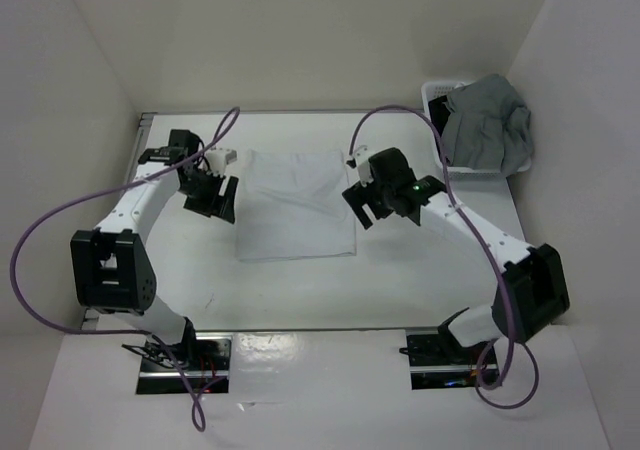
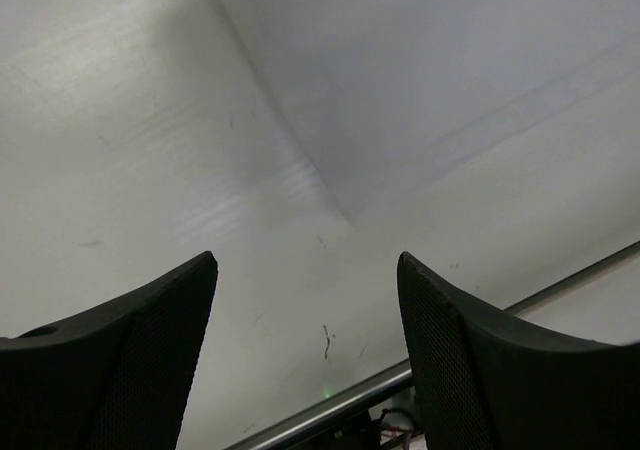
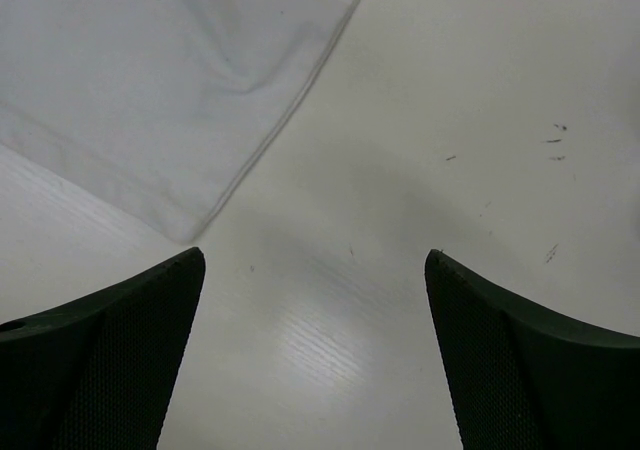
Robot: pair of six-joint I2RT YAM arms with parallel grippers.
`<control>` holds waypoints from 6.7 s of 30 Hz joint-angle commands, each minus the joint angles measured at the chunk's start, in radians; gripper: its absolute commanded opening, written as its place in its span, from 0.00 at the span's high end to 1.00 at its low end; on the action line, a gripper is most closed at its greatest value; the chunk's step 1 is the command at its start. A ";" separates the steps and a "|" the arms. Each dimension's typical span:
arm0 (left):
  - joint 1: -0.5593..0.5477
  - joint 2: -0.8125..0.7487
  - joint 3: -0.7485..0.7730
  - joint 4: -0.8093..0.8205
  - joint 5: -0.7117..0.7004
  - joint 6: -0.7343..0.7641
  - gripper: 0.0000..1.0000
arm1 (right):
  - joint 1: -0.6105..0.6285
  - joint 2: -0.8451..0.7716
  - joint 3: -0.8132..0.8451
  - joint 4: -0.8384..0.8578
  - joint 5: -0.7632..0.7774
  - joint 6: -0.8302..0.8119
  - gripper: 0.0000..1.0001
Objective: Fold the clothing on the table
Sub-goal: Flatten the skirt out, then fold the skirt
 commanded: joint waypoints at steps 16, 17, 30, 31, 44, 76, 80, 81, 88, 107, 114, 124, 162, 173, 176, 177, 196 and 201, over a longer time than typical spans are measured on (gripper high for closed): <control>0.178 0.143 0.116 0.228 0.195 -0.117 0.21 | 0.042 0.703 0.686 0.054 -0.067 0.068 0.03; 0.178 0.143 0.116 0.228 0.183 -0.128 0.19 | 0.052 0.725 0.709 0.045 -0.067 0.078 0.03; 0.178 0.152 0.096 0.248 0.109 -0.157 0.19 | 0.129 1.125 1.260 -0.156 -0.051 0.238 0.02; 0.178 0.152 0.096 0.248 0.109 -0.157 0.19 | 0.129 1.125 1.260 -0.156 -0.041 0.238 0.02; 0.178 0.170 0.096 0.248 0.118 -0.157 0.19 | 0.140 1.111 1.165 -0.122 0.008 0.292 0.02; 0.178 0.190 0.096 0.238 0.129 -0.139 0.19 | -0.030 1.558 1.934 -0.345 0.040 0.295 0.02; 0.178 0.135 0.105 0.229 0.179 -0.130 0.19 | -0.040 1.430 1.932 -0.383 -0.029 0.295 0.02; 0.178 0.123 0.105 0.229 0.195 -0.130 0.19 | -0.040 1.391 1.923 -0.383 -0.043 0.305 0.02; 0.135 0.068 0.114 0.118 0.274 -0.068 0.19 | -0.018 0.934 1.629 -0.383 -0.108 0.306 0.02; 0.032 0.399 0.042 0.205 0.311 -0.134 0.36 | -0.167 0.009 0.099 0.036 -0.066 0.141 0.14; 0.014 0.430 0.042 0.226 0.311 -0.143 0.37 | -0.185 0.019 0.053 0.095 -0.067 0.141 0.14; -0.043 0.497 0.062 0.237 0.296 -0.153 0.38 | -0.185 0.108 0.044 0.118 -0.030 0.171 0.14; -0.034 0.446 0.022 0.246 0.253 -0.134 0.58 | -0.144 0.426 0.119 0.050 -0.211 0.172 0.32; -0.024 0.446 0.022 0.237 0.253 -0.134 0.58 | -0.135 0.475 0.128 0.020 -0.248 0.152 0.39; -0.024 0.446 0.022 0.237 0.253 -0.134 0.58 | -0.125 0.484 0.128 0.020 -0.248 0.152 0.45; -0.024 0.446 0.022 0.237 0.253 -0.134 0.58 | -0.125 0.484 0.128 0.020 -0.248 0.152 0.47; -0.024 0.446 0.022 0.228 0.282 -0.116 0.88 | -0.067 0.512 0.147 -0.018 -0.280 0.105 0.87; -0.024 0.436 0.031 0.208 0.302 -0.087 1.00 | -0.067 0.493 0.147 -0.027 -0.280 0.095 1.00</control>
